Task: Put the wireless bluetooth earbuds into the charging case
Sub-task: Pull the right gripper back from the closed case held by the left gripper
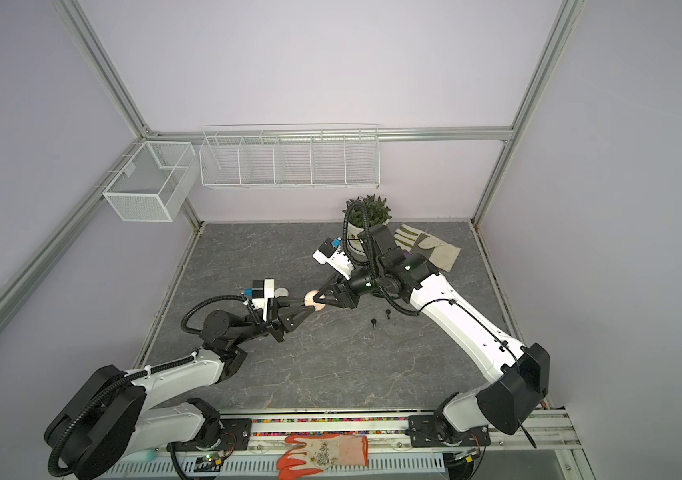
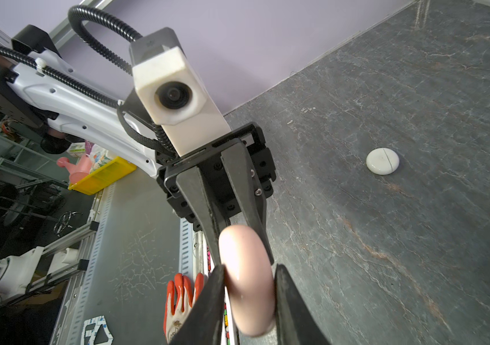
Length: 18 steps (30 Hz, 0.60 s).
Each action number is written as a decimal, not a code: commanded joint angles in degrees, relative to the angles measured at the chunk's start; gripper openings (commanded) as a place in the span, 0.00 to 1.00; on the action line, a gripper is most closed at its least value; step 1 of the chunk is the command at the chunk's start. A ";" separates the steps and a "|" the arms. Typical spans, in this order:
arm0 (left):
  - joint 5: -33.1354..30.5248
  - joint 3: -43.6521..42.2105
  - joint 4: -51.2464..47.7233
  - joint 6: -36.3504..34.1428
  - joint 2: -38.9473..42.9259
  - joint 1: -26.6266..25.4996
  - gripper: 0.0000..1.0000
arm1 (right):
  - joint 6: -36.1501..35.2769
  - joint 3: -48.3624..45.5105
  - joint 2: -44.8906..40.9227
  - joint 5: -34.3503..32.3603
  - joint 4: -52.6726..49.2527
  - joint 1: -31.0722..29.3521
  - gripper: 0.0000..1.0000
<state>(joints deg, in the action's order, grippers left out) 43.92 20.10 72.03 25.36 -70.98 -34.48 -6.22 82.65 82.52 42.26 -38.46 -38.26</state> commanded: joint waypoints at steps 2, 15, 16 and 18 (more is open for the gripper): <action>-1.91 1.92 0.78 3.37 -0.39 1.57 0.00 | -3.23 -1.14 -2.06 -3.17 -1.48 -2.44 0.29; -0.68 1.75 0.50 4.61 0.06 3.01 0.00 | -5.17 4.14 -2.89 -1.71 -5.48 -0.99 0.68; -0.34 1.68 0.65 4.60 0.12 3.10 0.00 | -5.17 4.67 -2.84 -0.46 -5.95 -0.65 0.72; -0.39 1.57 0.37 4.31 0.15 3.10 0.00 | -4.72 5.31 -2.54 0.62 -6.37 0.00 0.76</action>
<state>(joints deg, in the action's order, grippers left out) 43.38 20.14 71.46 29.45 -70.94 -31.77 -9.56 86.17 81.45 38.96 -42.44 -39.22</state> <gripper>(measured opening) 0.190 0.748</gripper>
